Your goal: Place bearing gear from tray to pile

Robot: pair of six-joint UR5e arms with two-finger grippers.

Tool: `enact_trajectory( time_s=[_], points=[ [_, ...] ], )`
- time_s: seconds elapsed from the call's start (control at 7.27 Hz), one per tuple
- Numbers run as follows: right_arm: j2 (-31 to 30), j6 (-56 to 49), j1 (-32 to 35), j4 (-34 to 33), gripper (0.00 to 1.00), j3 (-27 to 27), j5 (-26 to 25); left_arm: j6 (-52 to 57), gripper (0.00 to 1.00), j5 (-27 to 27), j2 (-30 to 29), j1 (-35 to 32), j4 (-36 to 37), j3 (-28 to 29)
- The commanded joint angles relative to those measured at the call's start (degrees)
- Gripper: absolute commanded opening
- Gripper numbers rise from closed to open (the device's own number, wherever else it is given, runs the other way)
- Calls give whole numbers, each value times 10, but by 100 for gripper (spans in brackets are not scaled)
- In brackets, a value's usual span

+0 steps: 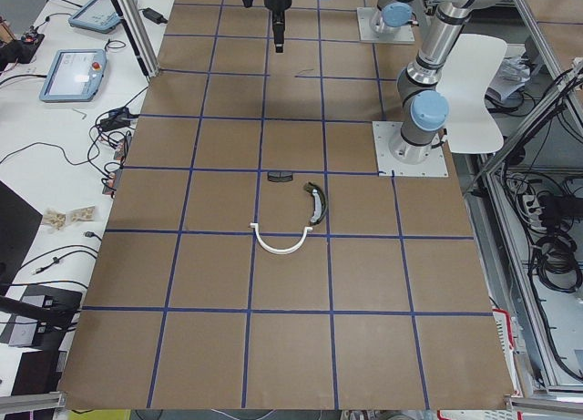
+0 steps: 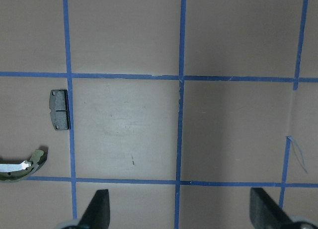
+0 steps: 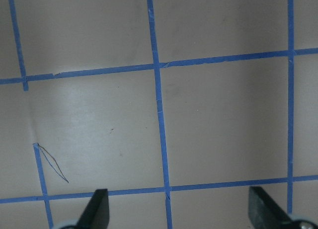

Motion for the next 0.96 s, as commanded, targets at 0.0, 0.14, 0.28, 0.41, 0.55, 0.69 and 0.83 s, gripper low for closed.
enact_trajectory(
  time_s=[0.0, 0.14, 0.28, 0.41, 0.55, 0.69, 0.83],
  points=[
    [3, -8, -95, 10, 100, 1, 0, 0, 100, 0, 0, 0, 0, 0],
    [14, -59, -128, 6, 100, -1, -2, 0, 100, 0, 0, 0, 0, 1],
    [34, -135, -175, -9, 100, -2, -5, 0, 100, 0, 0, 0, 0, 1],
    [55, -214, -245, -32, 100, -6, -5, 0, 100, 0, 0, 0, 0, 1],
    [76, -323, -298, -51, 100, -6, -3, 0, 100, 0, 0, 0, 0, 1],
    [103, -364, -328, -112, 100, -5, -5, 0, 100, 0, -1, 0, 0, 1],
    [132, -404, -358, -148, 100, -6, -5, 0, 100, 0, 0, 0, 0, 1]
  ],
)
